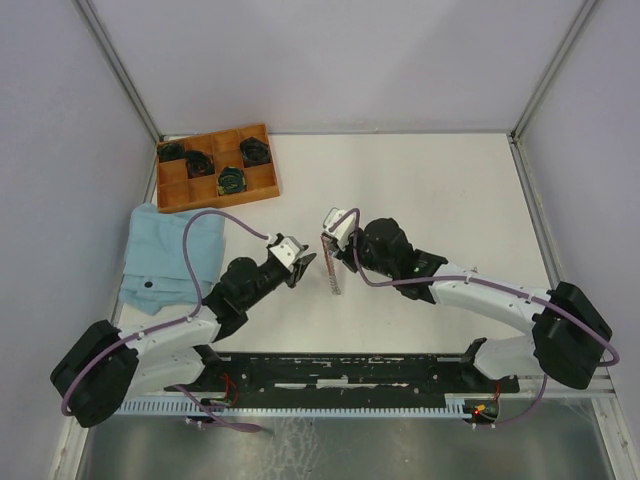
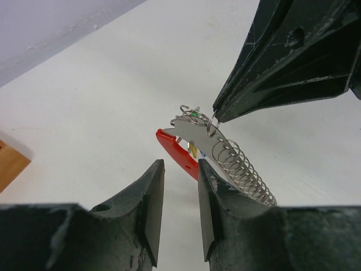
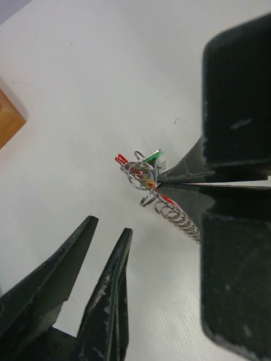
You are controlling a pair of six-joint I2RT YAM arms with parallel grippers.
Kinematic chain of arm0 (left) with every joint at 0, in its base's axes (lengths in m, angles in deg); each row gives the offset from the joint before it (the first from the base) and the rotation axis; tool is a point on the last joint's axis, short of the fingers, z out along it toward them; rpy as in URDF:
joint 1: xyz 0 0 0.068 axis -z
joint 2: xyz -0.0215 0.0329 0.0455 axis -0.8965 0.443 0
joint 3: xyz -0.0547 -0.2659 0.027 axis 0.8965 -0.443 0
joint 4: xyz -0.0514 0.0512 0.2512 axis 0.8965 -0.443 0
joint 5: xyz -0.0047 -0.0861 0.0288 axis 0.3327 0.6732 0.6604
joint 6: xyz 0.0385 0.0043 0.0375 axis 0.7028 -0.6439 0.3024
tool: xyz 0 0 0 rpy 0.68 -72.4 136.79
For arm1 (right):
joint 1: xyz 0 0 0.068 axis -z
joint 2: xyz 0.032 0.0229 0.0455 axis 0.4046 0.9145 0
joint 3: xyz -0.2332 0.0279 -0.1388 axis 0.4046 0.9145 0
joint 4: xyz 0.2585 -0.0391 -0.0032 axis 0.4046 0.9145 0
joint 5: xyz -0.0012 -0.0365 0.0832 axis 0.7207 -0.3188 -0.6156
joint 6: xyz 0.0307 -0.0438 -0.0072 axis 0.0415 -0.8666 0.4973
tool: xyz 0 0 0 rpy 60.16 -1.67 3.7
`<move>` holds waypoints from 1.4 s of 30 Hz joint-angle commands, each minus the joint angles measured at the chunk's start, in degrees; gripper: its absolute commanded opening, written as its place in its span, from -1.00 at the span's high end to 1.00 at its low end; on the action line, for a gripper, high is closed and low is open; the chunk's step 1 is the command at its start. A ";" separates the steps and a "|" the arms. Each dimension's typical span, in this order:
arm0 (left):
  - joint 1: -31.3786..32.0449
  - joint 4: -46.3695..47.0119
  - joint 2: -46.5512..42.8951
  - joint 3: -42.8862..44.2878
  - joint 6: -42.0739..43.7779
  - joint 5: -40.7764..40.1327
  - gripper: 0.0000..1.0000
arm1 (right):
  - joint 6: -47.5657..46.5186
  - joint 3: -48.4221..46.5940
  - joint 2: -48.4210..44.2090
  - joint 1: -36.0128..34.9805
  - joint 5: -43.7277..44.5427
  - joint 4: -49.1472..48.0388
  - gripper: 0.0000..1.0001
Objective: Put the keys on the keyring
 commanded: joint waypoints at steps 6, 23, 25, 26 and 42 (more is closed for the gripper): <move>-7.86 0.19 1.85 3.15 -0.39 25.00 0.19 | -6.22 0.55 -3.12 0.36 -7.06 -2.91 0.98; -9.35 -1.62 3.71 5.29 0.85 31.77 0.39 | -8.39 0.59 -3.21 0.36 -12.61 -2.62 0.98; -9.49 -2.05 3.74 5.43 1.34 32.09 0.44 | -8.50 0.58 -3.24 0.40 -12.86 -2.50 0.98; -9.53 -2.20 3.66 5.39 1.61 32.38 0.47 | -8.55 0.58 -3.21 0.41 -13.02 -2.36 0.98; -10.23 -5.07 2.72 5.38 7.12 40.09 0.56 | -12.29 0.23 -4.56 0.67 -15.75 2.45 0.98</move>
